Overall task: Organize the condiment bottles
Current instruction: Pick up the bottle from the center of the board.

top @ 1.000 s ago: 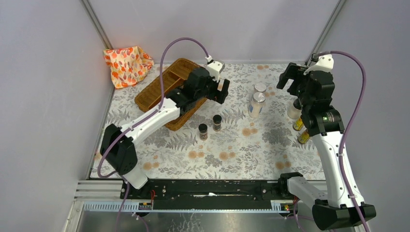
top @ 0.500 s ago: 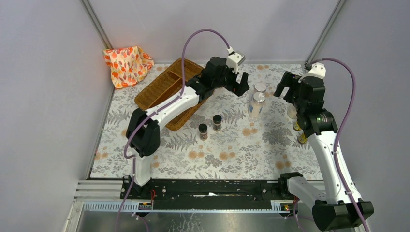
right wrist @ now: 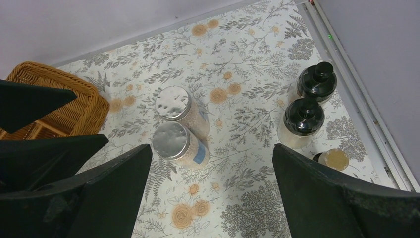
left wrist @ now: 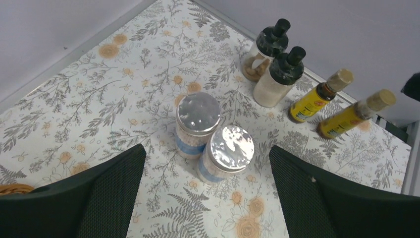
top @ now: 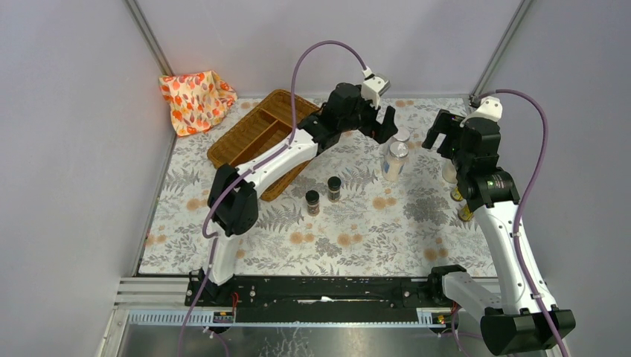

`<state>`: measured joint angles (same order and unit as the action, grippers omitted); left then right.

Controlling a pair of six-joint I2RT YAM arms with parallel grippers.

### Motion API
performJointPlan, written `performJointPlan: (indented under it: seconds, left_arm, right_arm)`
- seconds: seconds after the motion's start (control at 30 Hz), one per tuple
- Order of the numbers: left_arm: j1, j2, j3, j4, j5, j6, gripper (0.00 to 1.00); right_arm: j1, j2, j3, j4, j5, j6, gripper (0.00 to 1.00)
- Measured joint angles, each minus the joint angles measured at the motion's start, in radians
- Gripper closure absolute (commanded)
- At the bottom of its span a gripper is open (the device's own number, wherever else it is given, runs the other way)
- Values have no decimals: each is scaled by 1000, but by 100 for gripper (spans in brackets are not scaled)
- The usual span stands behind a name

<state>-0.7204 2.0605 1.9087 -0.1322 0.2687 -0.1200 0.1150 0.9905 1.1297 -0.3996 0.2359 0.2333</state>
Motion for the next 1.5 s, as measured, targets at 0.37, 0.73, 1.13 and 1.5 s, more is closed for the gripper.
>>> performJointPlan:
  seconds: [0.37, 0.73, 1.13, 1.5]
  left_arm:
    - [-24, 93, 88, -3, -75, -26, 1]
    - [-72, 173, 168, -11, -116, -32, 1]
    - [-138, 309, 308, -24, -238, -12, 1]
    - [-141, 359, 311, -23, -371, -8, 1]
  right_arm:
    - [0, -7, -34, -1, 58, 2, 0]
    - [0, -55, -55, -10, 62, 27, 0]
    - [0, -143, -108, -15, 49, 67, 0]
    - [0, -179, -123, -14, 25, 79, 0]
